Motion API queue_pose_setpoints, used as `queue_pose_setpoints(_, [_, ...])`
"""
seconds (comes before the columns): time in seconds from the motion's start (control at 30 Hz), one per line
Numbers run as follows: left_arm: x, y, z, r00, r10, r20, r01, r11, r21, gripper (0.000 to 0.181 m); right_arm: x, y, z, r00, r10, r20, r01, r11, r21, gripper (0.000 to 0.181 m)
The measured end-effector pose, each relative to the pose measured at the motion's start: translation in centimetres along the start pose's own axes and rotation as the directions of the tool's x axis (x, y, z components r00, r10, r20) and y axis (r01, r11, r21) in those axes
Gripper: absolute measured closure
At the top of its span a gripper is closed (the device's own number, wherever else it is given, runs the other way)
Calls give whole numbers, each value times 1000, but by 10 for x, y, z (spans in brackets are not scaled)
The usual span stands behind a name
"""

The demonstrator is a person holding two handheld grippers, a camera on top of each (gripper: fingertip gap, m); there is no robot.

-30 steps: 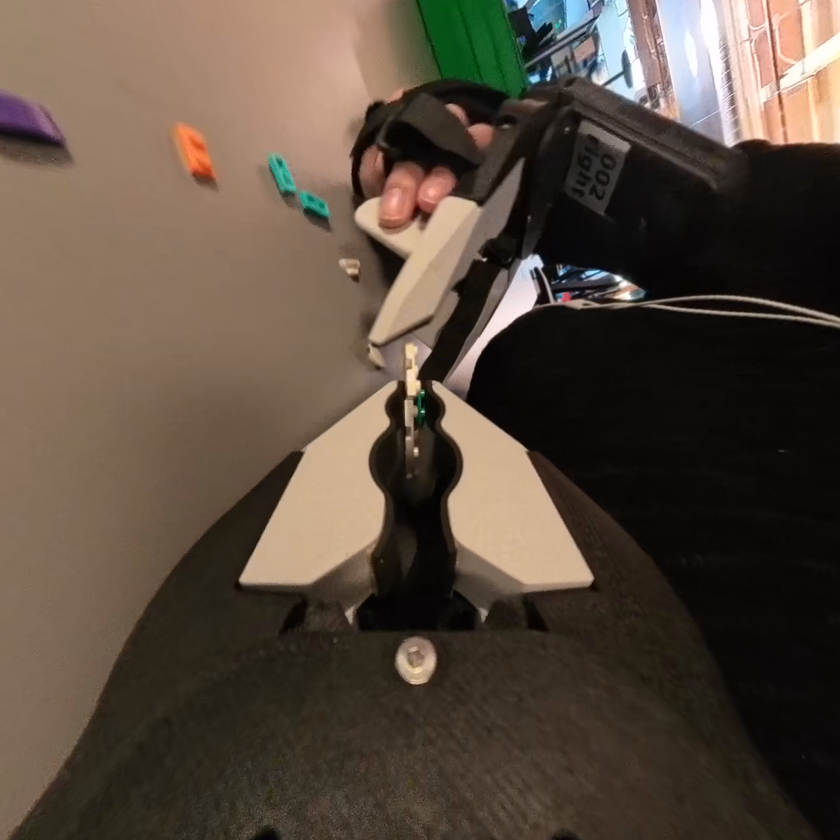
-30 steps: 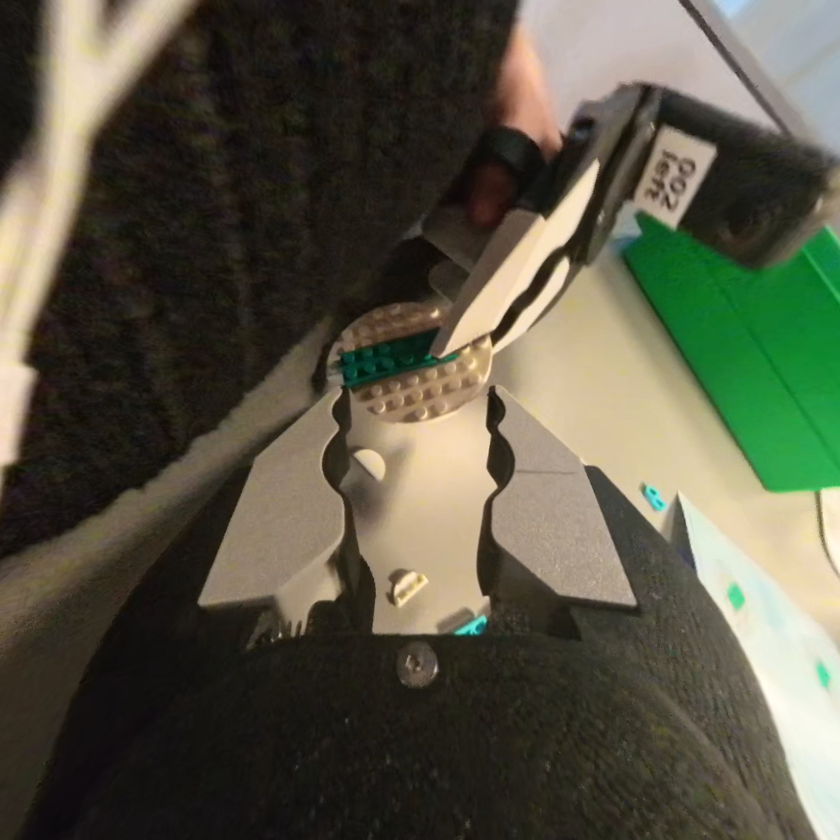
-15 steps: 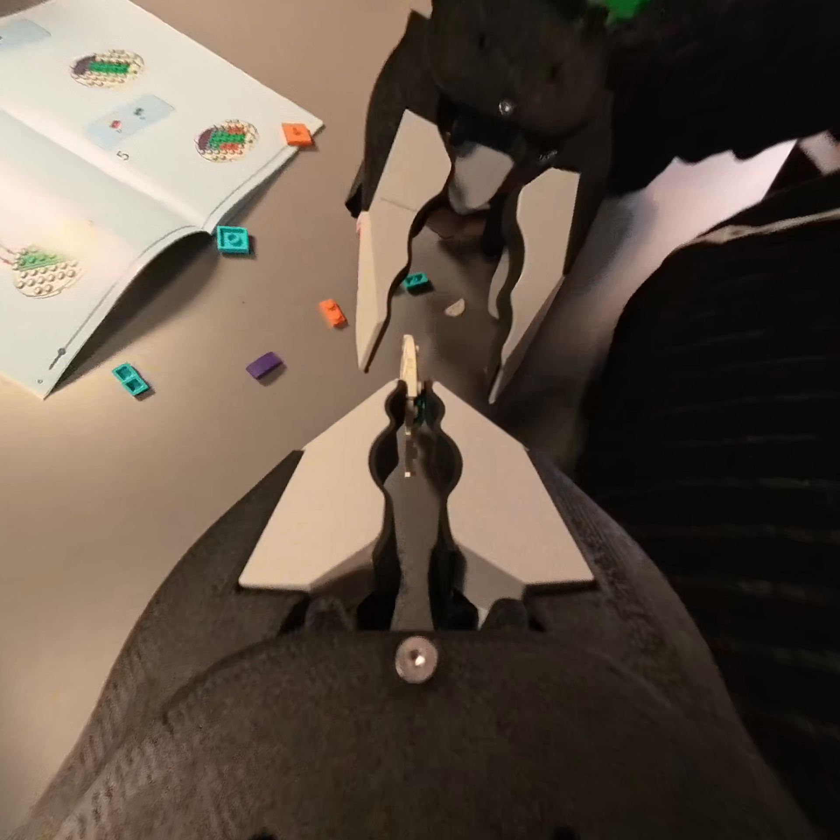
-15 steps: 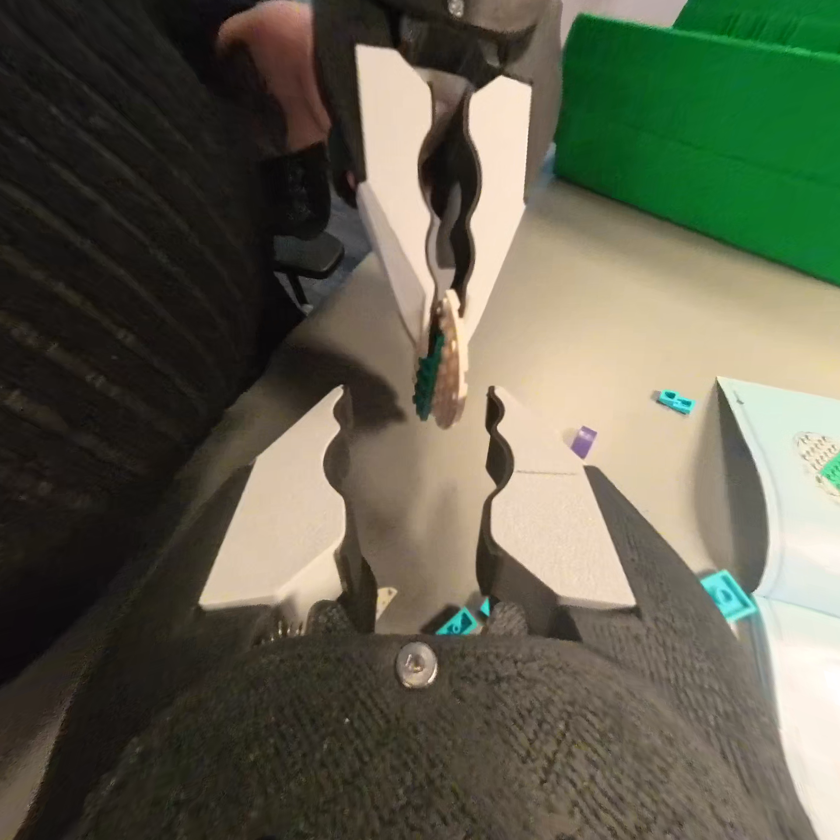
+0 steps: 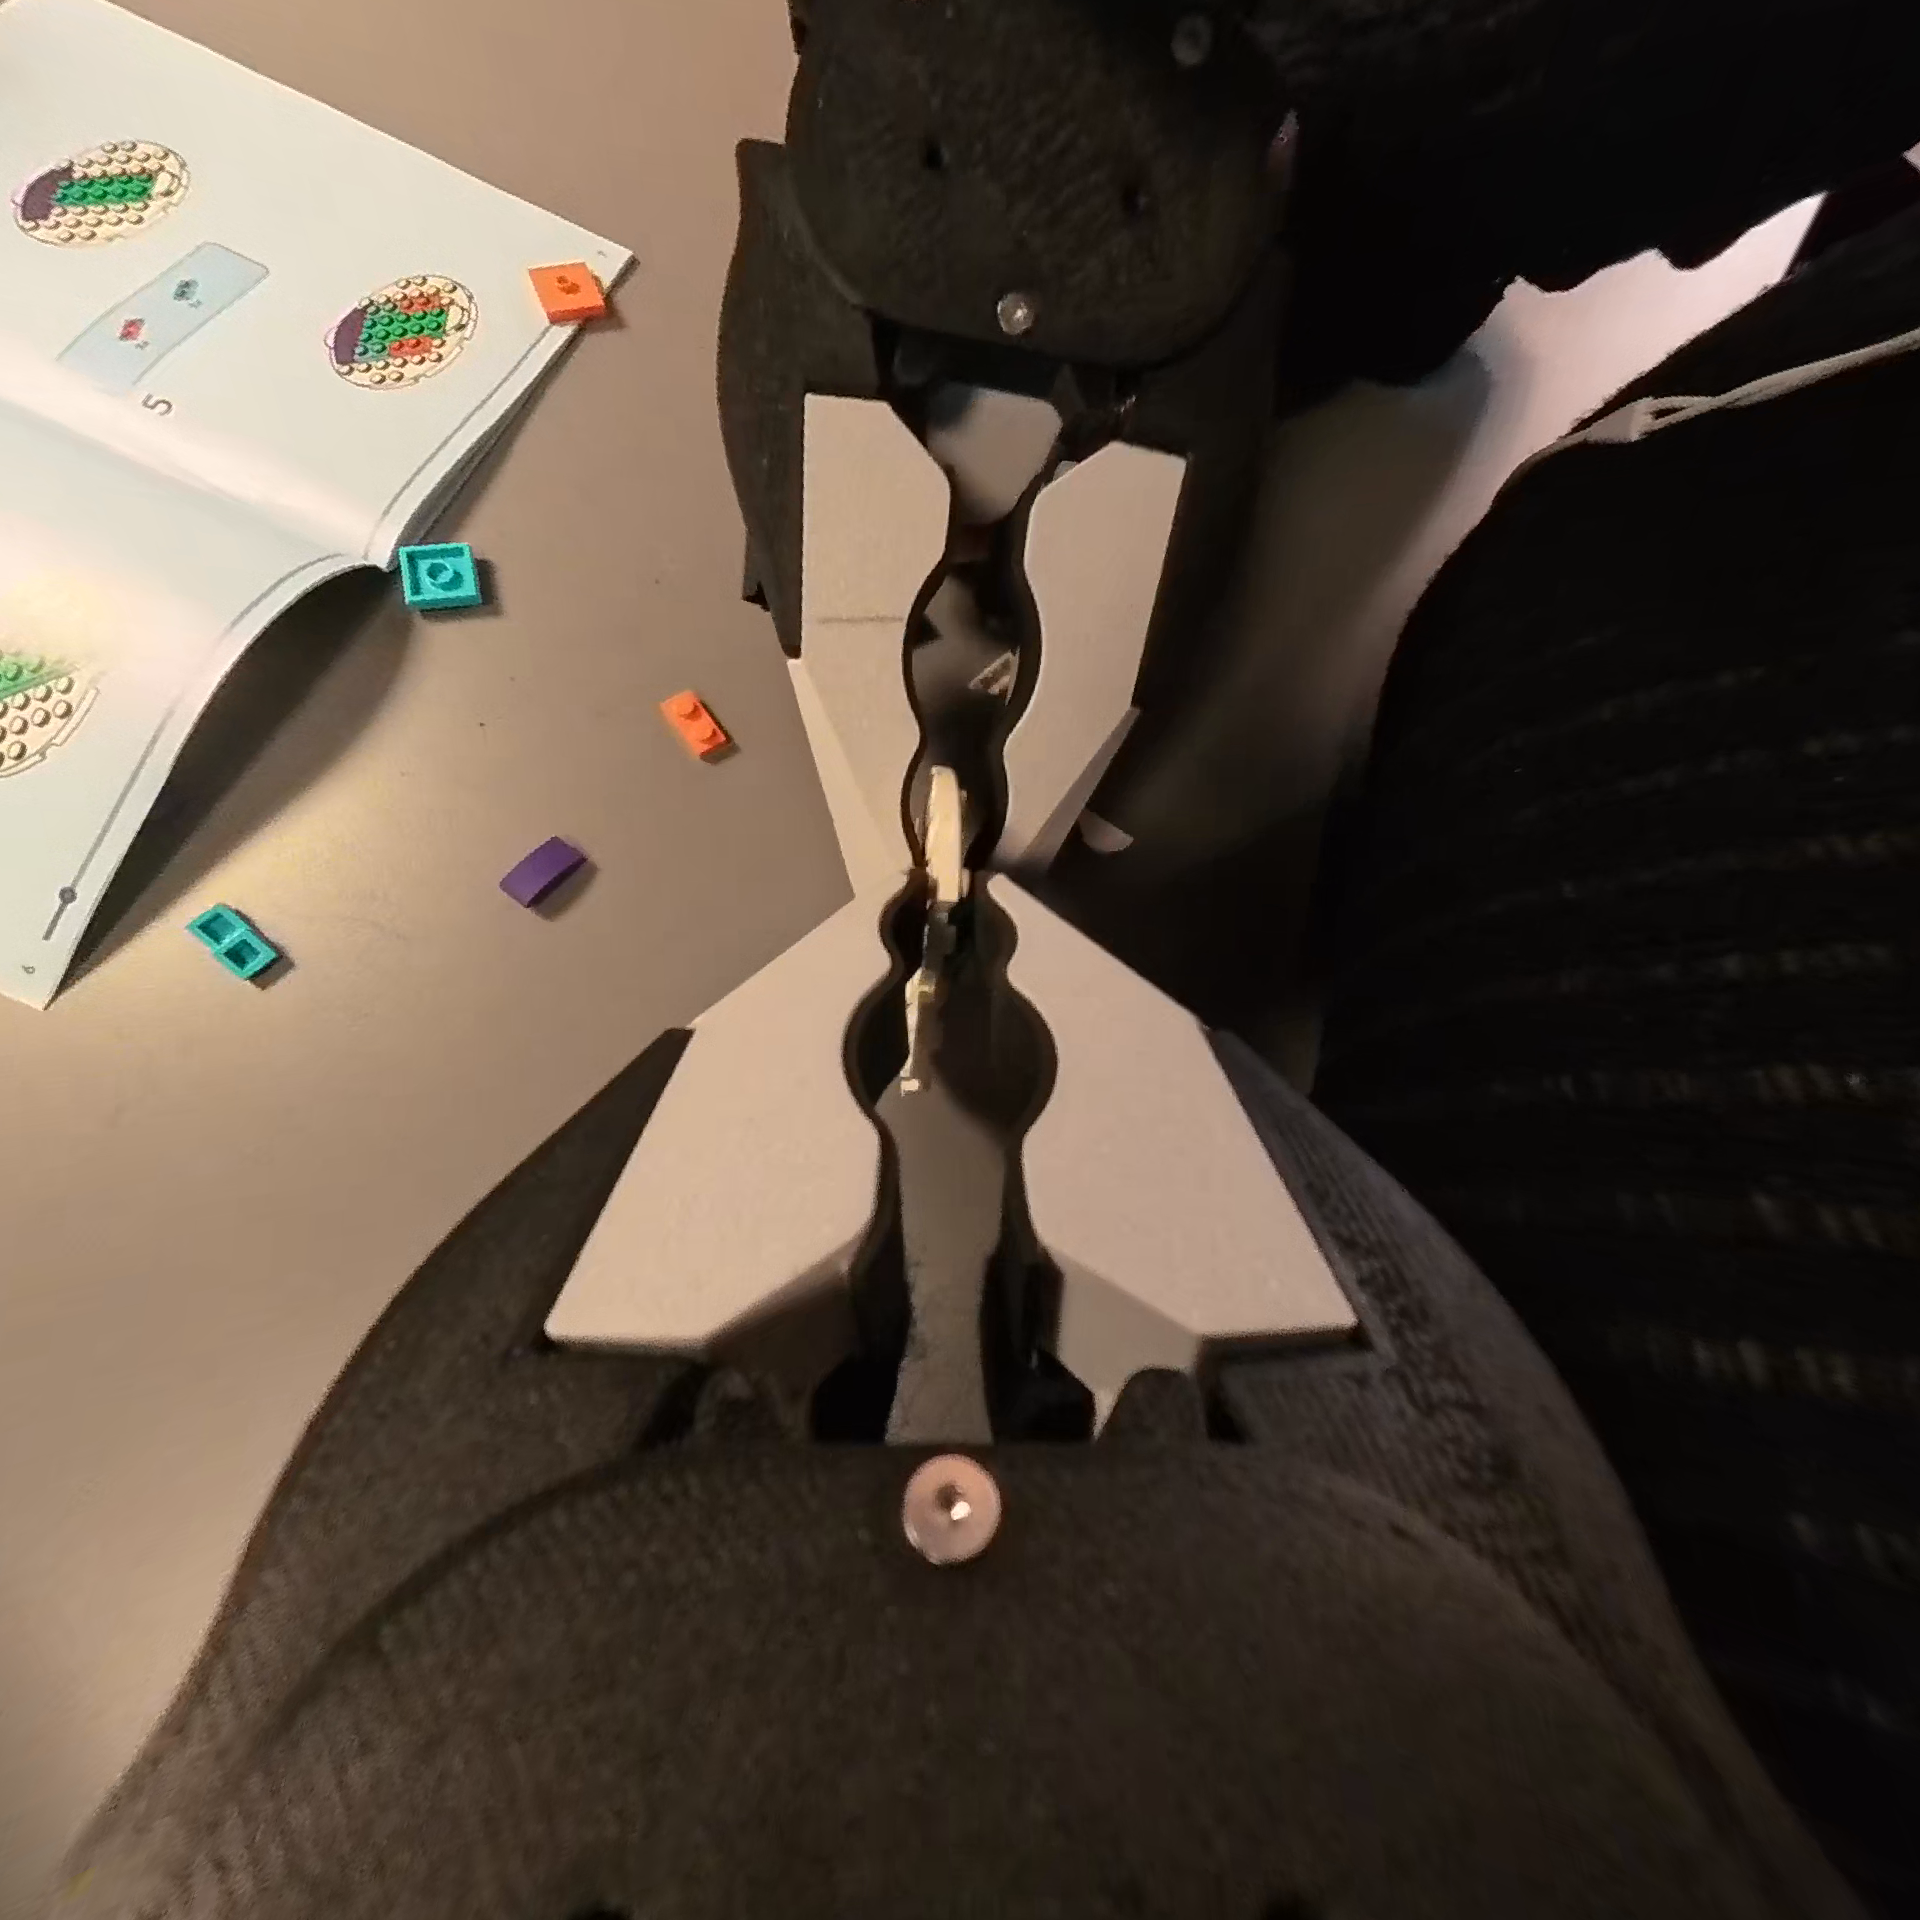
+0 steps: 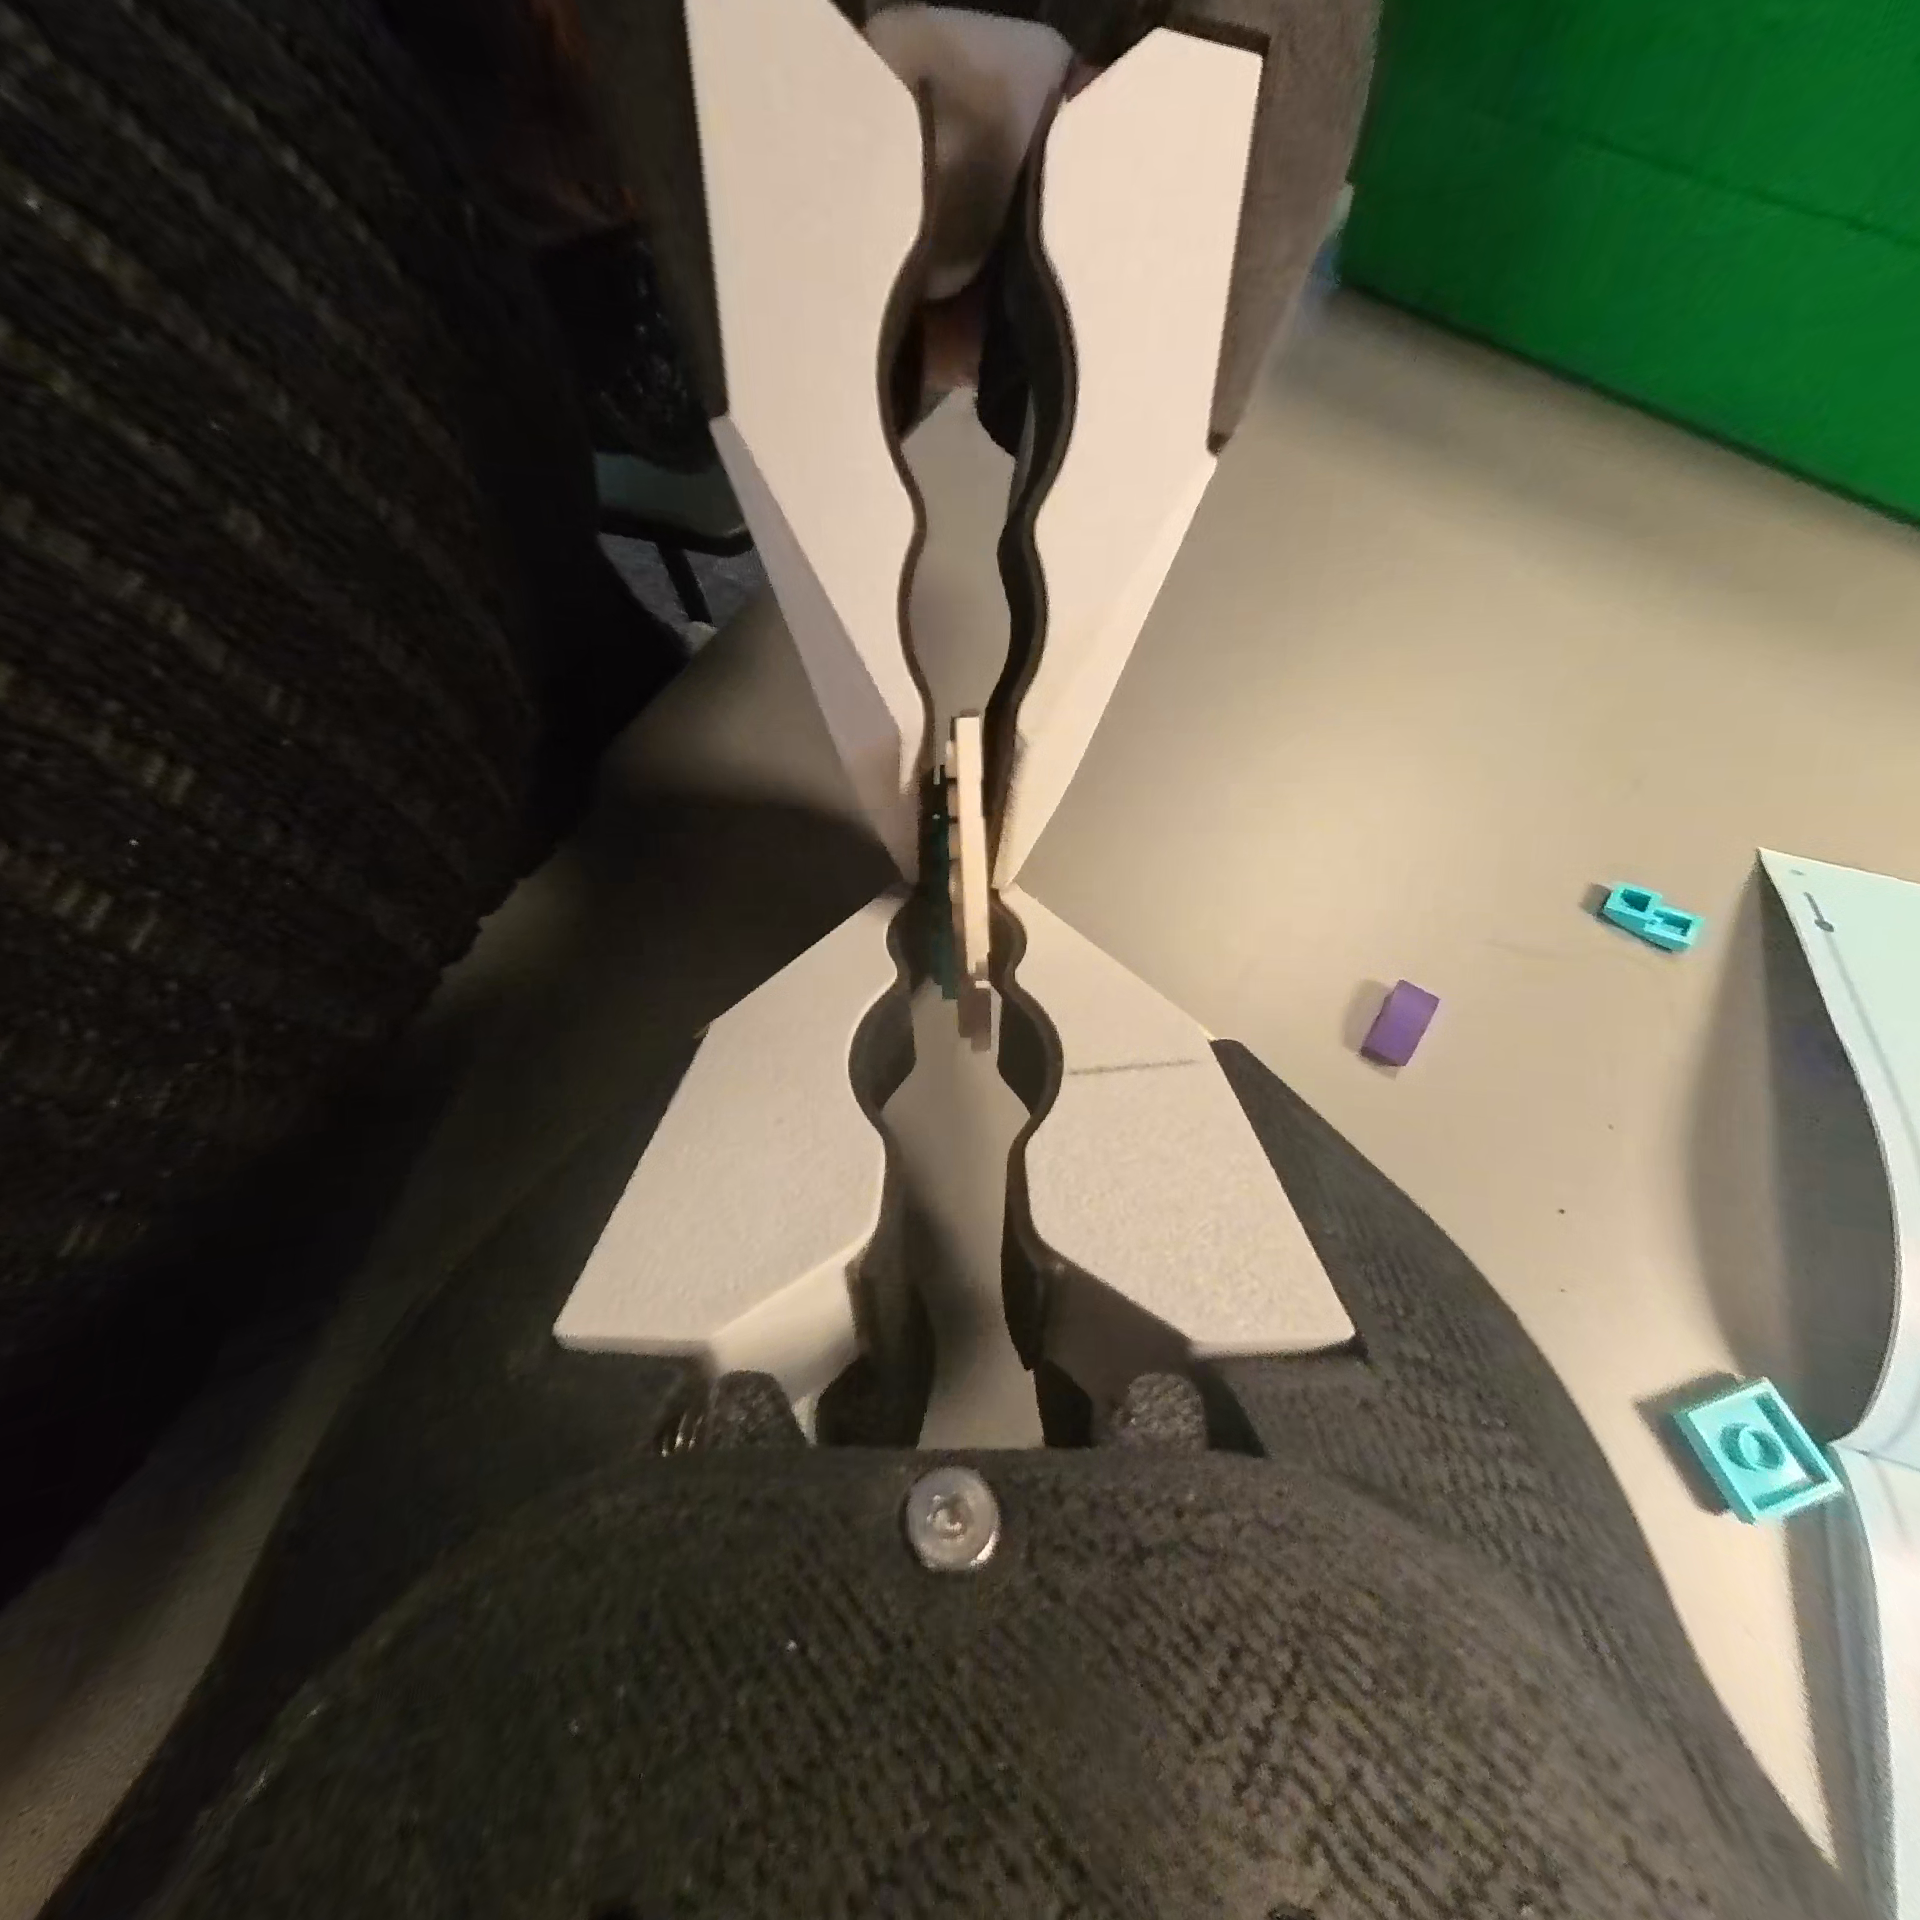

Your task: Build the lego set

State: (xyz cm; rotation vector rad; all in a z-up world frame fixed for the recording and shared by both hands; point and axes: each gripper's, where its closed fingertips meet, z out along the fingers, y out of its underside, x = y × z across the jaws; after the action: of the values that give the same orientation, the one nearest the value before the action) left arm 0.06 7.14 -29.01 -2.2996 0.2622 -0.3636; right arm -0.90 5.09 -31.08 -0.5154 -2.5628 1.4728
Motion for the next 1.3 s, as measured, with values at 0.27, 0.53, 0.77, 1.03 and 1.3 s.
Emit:
queue_pose_setpoints(0.27, [1,8,1,995,-97,-27,98,995,28,144,0,1,-2,1000,10,20,-10,1000,0,173])
queue_pose_setpoints(0.53, [-1,7,5,987,-141,-83,154,973,174,162,-2,2,-3,999,12,37,-13,1000,1,173])
queue_pose_setpoints(0.77, [-1,7,5,989,-123,-76,135,975,177,173,-3,4,-5,998,36,52,-36,999,-4,171])
queue_pose_setpoints(1.03, [2,7,6,993,-90,-79,101,985,143,173,-4,1,-19,996,52,76,-57,997,60,167])
queue_pose_setpoints(1.3, [5,6,8,997,-36,-63,46,985,166,173,-5,1,-26,997,34,65,-40,995,88,178])
